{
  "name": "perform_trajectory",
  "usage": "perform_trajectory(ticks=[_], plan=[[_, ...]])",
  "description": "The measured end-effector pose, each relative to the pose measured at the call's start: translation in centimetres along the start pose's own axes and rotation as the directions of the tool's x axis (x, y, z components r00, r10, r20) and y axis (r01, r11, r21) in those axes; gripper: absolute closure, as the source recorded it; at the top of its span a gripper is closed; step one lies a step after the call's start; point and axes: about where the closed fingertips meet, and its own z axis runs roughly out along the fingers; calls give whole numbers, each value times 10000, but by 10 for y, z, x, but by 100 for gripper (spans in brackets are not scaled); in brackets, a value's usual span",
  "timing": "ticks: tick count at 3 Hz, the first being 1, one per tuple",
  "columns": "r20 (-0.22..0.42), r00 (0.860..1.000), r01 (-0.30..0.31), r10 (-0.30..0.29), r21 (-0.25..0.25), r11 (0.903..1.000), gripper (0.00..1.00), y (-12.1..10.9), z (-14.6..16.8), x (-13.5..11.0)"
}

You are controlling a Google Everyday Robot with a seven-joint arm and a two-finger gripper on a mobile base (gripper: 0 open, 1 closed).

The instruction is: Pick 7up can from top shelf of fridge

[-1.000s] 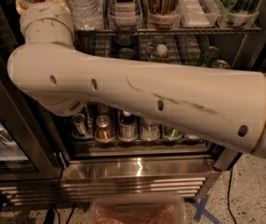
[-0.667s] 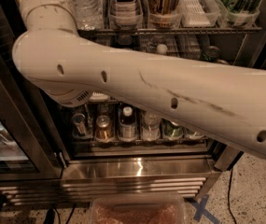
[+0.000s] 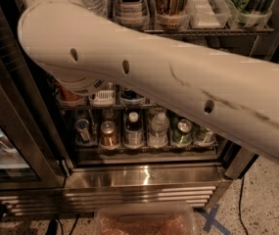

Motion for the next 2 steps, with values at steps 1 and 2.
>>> perform_trajectory(ticks=[1, 2], plan=[[-818, 9966, 48, -85, -460, 9989, 100, -11, -24, 2], [-1900, 9806, 335, -489, -839, 9959, 100, -34, -62, 12]])
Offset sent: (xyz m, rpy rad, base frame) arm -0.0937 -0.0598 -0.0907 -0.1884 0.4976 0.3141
